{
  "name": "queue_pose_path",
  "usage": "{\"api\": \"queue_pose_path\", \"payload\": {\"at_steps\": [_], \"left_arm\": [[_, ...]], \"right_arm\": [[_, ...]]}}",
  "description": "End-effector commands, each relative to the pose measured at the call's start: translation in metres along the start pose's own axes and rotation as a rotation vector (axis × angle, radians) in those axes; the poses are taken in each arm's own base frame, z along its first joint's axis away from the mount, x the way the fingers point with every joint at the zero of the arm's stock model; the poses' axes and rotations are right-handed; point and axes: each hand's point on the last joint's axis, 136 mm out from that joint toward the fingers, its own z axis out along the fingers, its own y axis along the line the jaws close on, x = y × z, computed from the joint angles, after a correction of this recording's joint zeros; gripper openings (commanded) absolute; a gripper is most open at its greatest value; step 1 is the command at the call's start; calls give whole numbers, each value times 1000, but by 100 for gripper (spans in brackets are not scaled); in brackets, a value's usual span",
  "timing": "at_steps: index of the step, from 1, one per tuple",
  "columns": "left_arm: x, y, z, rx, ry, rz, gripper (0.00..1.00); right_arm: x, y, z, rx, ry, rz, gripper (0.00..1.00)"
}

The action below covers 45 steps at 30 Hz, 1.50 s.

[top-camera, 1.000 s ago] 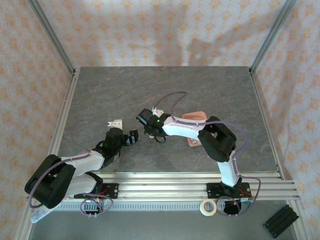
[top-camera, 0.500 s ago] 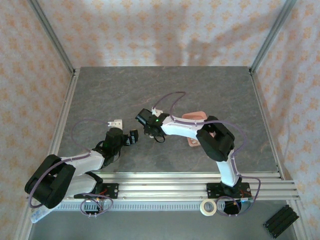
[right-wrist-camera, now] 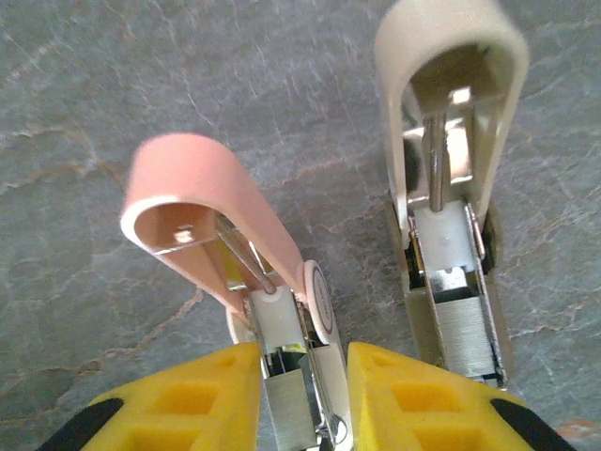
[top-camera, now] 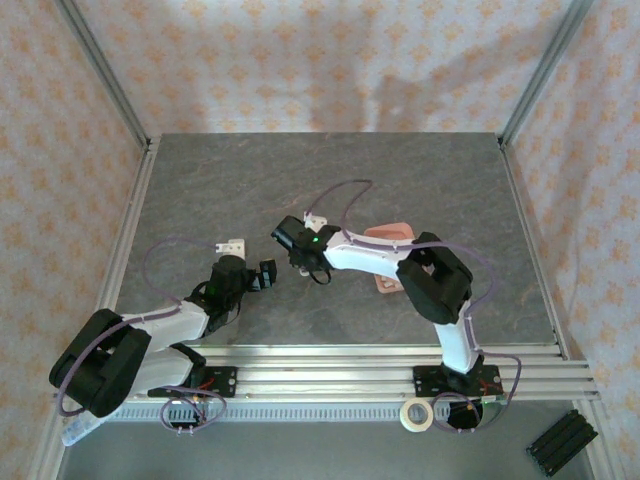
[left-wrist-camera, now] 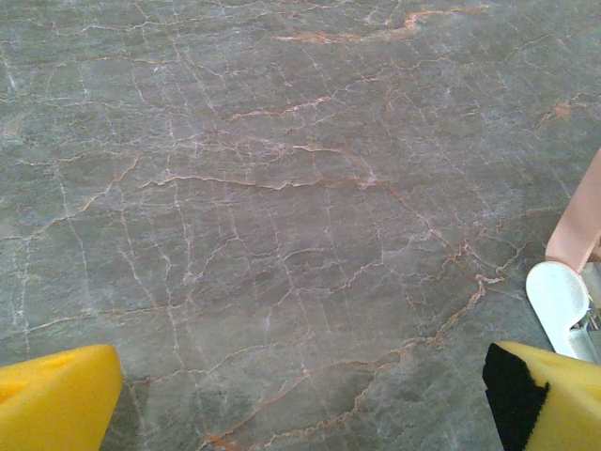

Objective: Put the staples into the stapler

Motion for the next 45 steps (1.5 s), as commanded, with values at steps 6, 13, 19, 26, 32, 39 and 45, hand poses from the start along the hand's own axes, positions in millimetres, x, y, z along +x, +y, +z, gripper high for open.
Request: {"api": "queue_pose_path", "payload": {"at_steps": [6,13,19,26,32,39,45], "left_arm": [[-6,1,-1,-21,-13,12,100],[-5,2,-1,-24,-9,9,100],[-3,3,-2,-29,-7,7,100],[-2,4,-2,-33,-5,7,100],[-2,4,-2,-33,-4,8,100],[-1,5,-2,-35,-4,7,100],[-2,5,-2,-35,-7,7,100]], "right_arm": [[-15,9,-26,-34,-47,-20,29],[-6,19,-10,-31,16,-50,27],[3,20,1,-14,55,-60,26],[11,11,10,36,87,-60,25],[18,7,17,56,109,-64,24],[25,3,24,83,135,-71,24],[29,-8,25,139,151,-78,25]]}}
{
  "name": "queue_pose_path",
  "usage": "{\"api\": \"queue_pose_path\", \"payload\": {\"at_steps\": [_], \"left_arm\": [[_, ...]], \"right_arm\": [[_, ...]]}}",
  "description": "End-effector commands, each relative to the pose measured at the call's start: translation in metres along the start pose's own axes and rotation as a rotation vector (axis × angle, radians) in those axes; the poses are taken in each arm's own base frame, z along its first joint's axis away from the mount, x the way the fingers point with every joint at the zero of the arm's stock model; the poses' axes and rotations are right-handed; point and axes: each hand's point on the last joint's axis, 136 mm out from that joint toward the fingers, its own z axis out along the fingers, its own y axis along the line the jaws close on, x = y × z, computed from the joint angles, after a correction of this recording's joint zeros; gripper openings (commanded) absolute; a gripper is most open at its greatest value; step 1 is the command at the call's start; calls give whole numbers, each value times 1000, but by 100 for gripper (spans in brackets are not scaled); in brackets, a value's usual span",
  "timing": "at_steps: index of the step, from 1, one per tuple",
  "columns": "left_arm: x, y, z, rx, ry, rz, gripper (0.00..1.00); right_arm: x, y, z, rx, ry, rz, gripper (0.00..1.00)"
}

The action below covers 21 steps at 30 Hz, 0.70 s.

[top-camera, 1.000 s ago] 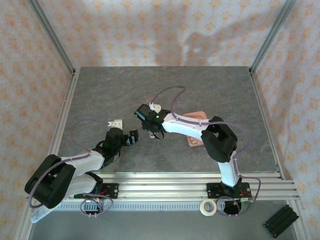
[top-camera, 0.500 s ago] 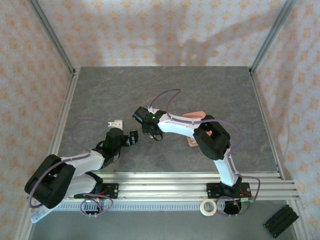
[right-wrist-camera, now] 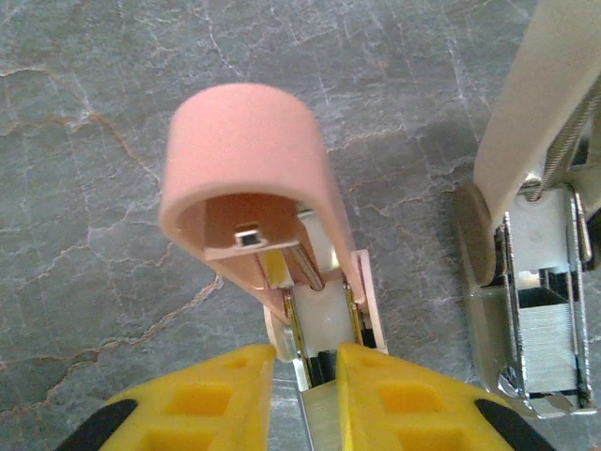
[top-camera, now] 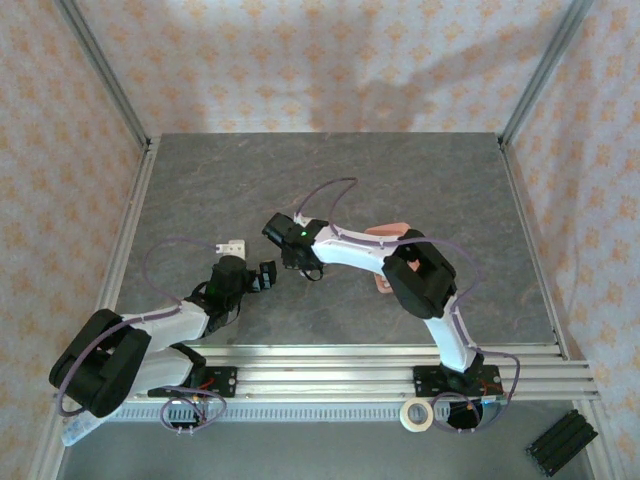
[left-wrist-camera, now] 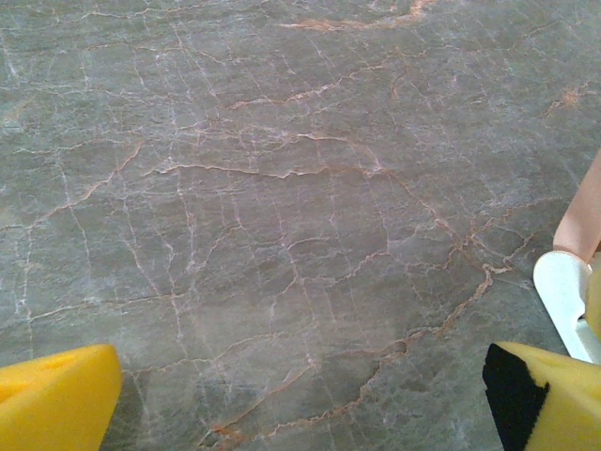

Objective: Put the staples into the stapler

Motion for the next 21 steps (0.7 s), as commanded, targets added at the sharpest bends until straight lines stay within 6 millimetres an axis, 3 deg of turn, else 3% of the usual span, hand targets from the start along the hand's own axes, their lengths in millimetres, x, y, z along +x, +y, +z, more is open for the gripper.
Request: {"api": "queue_pose_path", "payload": {"at_steps": [1,6,21], "left_arm": [[-6,3,-2,-28,-22,2,100],[-5,3,-2,-23,-18,2,100],[-5,1,-2,-18,-12,-1,100]], "right_arm": [[14,-19,9,102,38,-14,25],[12,-20,6,103,32,-15,24],[-6,-13,-17,57,-40,-18,7]]}}
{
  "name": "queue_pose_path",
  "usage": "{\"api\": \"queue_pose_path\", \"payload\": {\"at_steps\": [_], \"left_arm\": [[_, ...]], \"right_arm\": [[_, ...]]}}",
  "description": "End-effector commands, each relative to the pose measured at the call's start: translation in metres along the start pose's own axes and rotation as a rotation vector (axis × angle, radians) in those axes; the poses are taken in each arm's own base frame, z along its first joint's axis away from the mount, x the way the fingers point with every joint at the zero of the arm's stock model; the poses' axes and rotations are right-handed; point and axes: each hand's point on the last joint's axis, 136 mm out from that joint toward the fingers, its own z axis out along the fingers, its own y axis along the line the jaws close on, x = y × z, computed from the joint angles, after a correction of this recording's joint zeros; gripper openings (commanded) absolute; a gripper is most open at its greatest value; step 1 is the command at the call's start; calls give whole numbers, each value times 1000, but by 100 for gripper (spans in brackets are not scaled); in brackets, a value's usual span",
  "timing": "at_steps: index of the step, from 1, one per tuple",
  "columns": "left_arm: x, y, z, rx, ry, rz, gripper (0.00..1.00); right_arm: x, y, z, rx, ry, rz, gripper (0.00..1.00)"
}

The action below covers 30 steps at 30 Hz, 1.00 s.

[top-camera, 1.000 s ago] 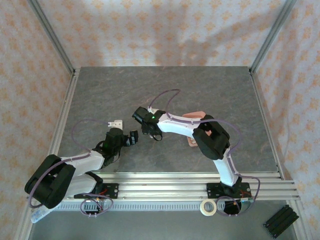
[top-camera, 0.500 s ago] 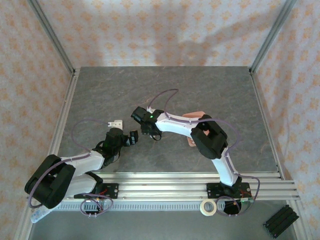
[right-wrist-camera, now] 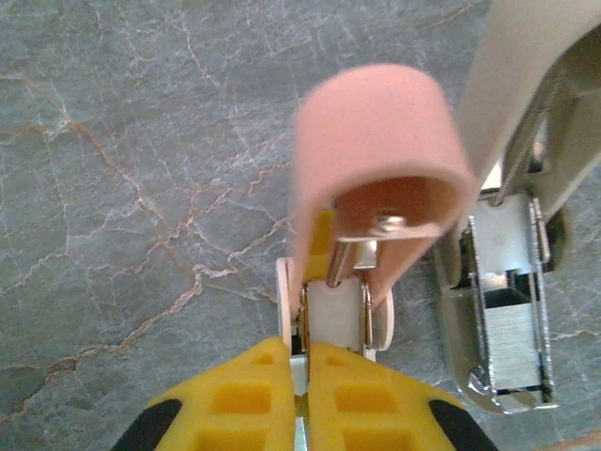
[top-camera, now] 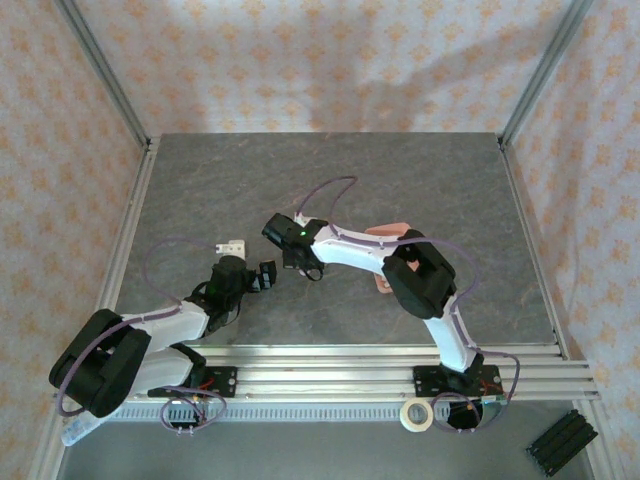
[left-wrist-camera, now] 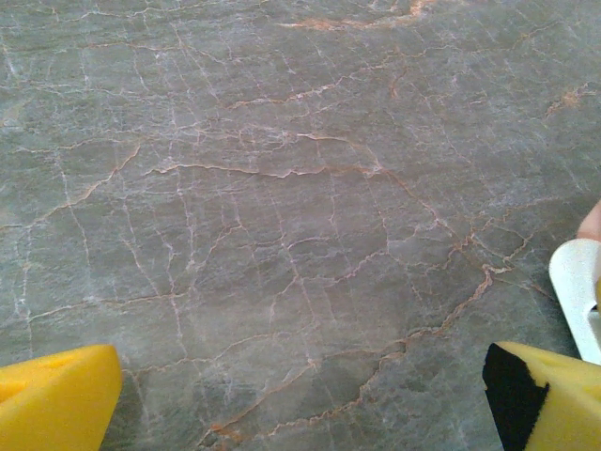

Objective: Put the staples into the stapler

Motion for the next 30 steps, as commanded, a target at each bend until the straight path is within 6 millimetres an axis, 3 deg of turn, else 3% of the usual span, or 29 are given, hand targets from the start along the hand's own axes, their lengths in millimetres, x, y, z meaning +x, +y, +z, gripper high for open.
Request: {"api": "queue_pose_path", "payload": {"at_steps": [1,23,27,30], "left_arm": [[-5,1,-2,-17,-13,2,100],[-7,-1,-2,-8,-20,2,100],[-10,-6,-2,12,-21,-3,100],[-12,-10,-1,29,-22,-12,100]], "right_arm": [[-3,-7,-14,23,-22,-9,7],[-12,-4,-27,32,-44,-47,7],[-15,-15,-40,62,-55,-55,7],[-10,-36,-51,117,-55,-65,7]]}}
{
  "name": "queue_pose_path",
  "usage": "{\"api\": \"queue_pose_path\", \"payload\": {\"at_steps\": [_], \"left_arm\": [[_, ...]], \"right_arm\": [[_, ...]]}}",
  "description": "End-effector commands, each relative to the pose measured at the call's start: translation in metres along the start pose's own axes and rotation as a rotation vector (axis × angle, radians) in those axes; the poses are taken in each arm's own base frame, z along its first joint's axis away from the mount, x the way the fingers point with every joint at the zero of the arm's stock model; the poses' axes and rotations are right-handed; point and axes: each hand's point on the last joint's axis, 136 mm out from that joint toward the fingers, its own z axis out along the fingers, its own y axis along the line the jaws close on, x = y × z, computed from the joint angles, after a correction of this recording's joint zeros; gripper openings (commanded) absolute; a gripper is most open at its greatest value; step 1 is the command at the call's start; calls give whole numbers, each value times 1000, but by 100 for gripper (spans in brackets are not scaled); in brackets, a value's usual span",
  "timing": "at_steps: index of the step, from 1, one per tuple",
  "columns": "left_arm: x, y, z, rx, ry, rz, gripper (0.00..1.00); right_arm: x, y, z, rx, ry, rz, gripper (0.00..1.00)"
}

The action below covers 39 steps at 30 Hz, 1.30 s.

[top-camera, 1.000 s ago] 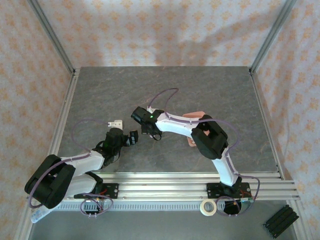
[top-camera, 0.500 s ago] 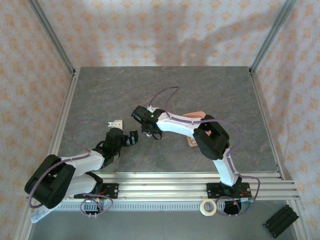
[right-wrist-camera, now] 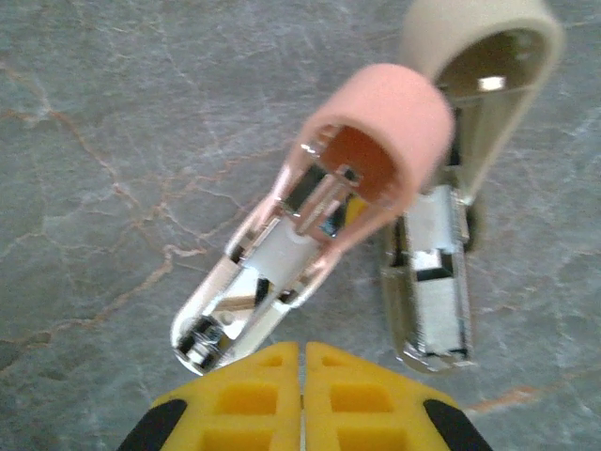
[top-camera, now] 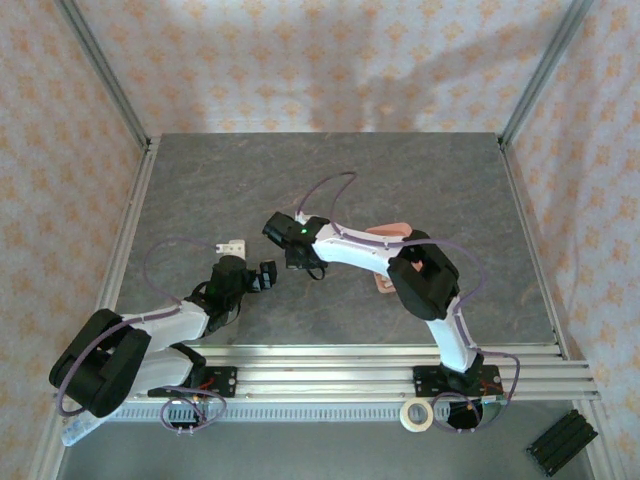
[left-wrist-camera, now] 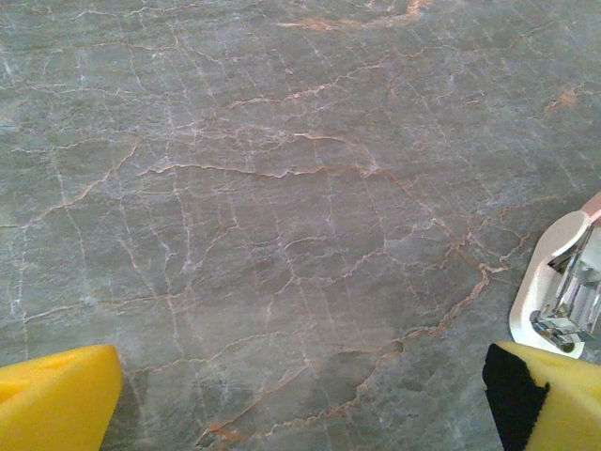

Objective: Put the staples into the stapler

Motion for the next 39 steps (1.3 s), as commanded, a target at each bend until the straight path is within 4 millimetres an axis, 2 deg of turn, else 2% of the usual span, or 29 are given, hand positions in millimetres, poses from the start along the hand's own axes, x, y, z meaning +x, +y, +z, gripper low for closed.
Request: {"api": "queue_pose_path", "payload": {"at_steps": [1,6,11,14,21,28,39], "left_arm": [[-13,-9,-1,25,-25,-13,100],[-14,-12,-2,37,-24,-13,100],[-14,-13,-2,47,-21,-15,100],[-15,-15,-2,53,-22,-19,100],[-13,-15,-3,56,-17,-16,100],[-12,-14,-3,53,-14,-17,100],[-11,-12,-4,48,-14,-13,100]], "right_arm": [[-4,-33,-36,78,-47,-20,8],[23,-81,-41,198,3,-43,8],[47,-107,-34,271,67,-70,8],[54,-115,-29,308,84,-83,8],[66,-122,-11,389,145,-139,8],[69,-123,-1,429,168,-162,8],[78,-107,9,388,204,-172,9]]}}
